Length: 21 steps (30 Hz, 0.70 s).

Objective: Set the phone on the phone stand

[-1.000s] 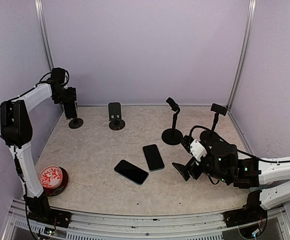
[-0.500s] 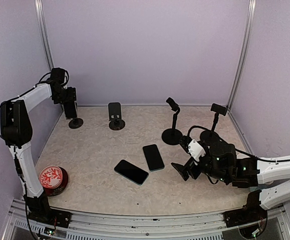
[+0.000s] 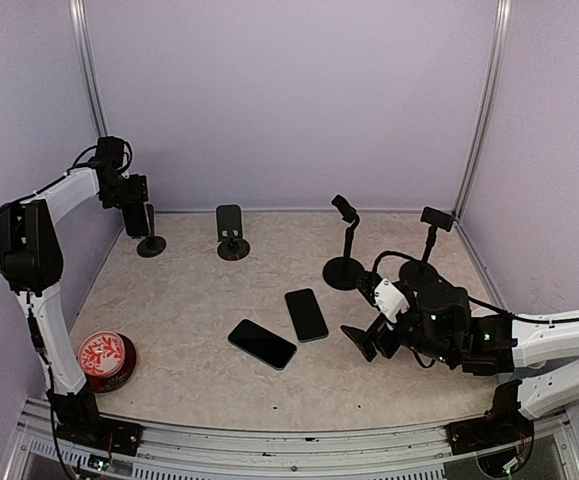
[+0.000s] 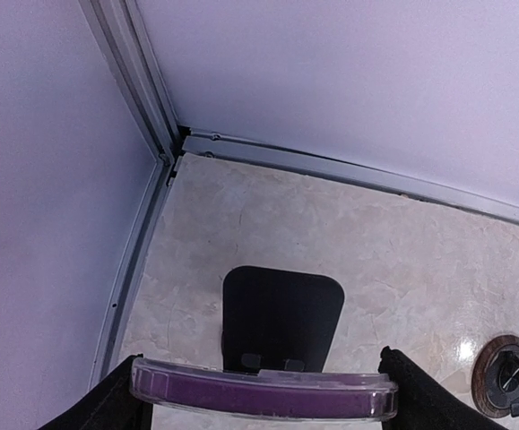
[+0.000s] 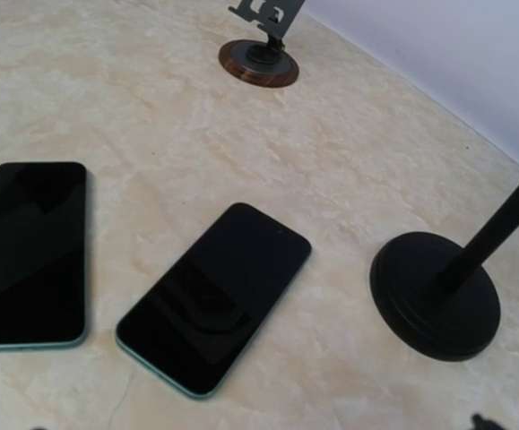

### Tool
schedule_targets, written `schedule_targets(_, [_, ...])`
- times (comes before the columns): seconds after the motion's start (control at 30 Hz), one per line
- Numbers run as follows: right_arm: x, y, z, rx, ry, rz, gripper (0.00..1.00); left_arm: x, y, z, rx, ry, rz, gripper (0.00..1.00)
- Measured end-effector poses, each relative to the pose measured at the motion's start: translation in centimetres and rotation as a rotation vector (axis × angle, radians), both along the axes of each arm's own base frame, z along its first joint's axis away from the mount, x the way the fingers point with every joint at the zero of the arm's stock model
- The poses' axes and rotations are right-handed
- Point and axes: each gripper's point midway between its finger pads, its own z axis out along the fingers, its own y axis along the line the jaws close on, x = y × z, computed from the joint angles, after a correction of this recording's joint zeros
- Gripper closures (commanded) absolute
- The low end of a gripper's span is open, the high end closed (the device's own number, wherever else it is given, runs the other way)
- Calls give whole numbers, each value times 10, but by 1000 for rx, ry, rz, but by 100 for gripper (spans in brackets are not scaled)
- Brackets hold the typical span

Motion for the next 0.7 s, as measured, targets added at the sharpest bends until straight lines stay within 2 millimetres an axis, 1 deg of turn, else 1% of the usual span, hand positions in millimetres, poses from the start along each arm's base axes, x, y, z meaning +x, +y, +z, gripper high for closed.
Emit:
schedule_targets(0.47, [0,1,-3,-6,4,2,0,4,-11,0,-53,-21,-37,19])
schedule_targets(0.7, [0,1,-3,-6,5,2,0,4,-12,0,-63,-22,-40,18])
